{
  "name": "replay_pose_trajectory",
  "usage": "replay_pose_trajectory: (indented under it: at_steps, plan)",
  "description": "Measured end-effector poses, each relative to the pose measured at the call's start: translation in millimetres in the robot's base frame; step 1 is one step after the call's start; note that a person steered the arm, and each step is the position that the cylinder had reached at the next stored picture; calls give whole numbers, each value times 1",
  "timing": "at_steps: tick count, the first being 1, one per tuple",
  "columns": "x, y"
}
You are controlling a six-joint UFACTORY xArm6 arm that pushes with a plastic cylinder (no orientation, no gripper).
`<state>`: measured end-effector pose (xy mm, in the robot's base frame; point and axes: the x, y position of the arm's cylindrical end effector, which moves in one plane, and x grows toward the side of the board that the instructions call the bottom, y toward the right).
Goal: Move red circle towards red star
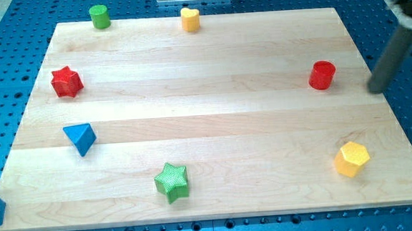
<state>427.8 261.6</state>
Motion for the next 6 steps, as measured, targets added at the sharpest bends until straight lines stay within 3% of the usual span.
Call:
replay_pose_trajectory:
  at_steps: [1,2,3,4,5,6]
  plan:
    - [-19,-63]
    - [-49,-76]
    - [-60,-32]
    - [-90,-115]
    - [-90,-242]
    - [-95,-276]
